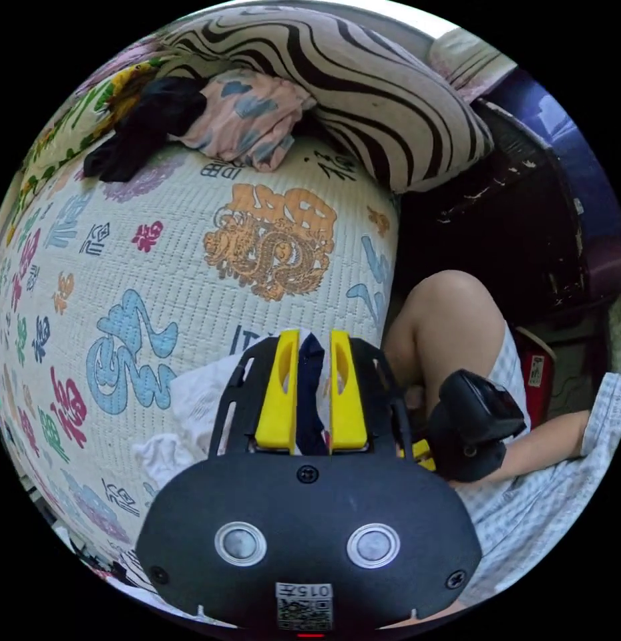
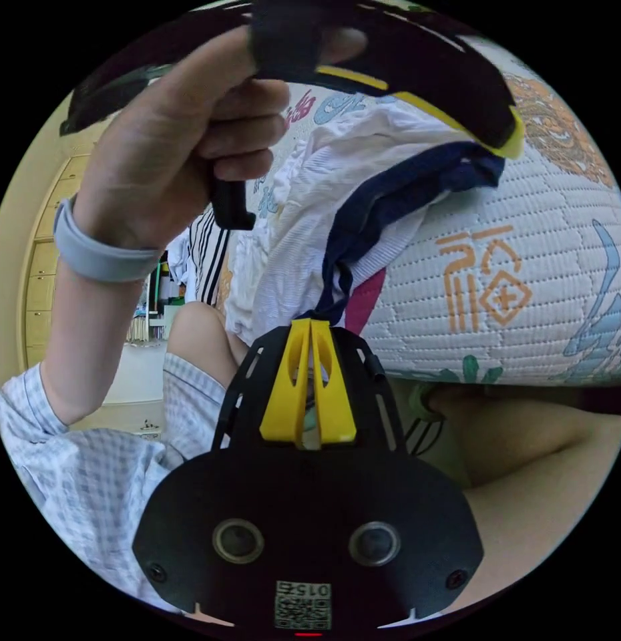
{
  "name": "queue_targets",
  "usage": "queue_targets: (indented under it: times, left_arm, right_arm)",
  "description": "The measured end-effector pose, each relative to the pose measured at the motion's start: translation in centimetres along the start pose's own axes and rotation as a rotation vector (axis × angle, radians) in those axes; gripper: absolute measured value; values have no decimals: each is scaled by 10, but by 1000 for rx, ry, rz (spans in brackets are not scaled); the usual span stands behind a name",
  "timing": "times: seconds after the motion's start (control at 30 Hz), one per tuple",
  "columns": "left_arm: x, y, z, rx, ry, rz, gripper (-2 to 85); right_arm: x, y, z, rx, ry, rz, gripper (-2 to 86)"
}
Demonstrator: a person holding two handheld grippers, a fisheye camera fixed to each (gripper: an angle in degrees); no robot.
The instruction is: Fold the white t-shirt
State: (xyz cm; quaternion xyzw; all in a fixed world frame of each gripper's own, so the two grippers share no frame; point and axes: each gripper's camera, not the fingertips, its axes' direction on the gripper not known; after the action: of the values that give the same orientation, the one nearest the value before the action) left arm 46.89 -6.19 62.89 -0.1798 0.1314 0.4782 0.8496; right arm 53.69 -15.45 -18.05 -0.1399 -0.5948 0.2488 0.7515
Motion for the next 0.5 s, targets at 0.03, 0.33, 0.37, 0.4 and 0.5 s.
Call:
queue_targets:
  times: [0.03, 0.33, 0.37, 0.4, 0.5]
  left_arm:
    - [1, -4, 1, -3, -14, 3, 5]
    - [-21, 23, -89, 299, 40, -147, -7]
    - [-18, 24, -97, 314, 38, -145, -6]
    - [-15, 26, -106, 352, 69, -148, -4]
    - [1, 16, -112, 321, 132, -117, 19]
  right_arm:
    - [2, 3, -3, 8, -13, 6, -8]
    - [-1, 26, -44, 79, -4, 13, -7]
    - [-4, 27, -49, 92, 1, 11, -7]
    - [-7, 28, -51, 93, 6, 8, -7]
    - [-21, 34, -57, 86, 37, -19, -8]
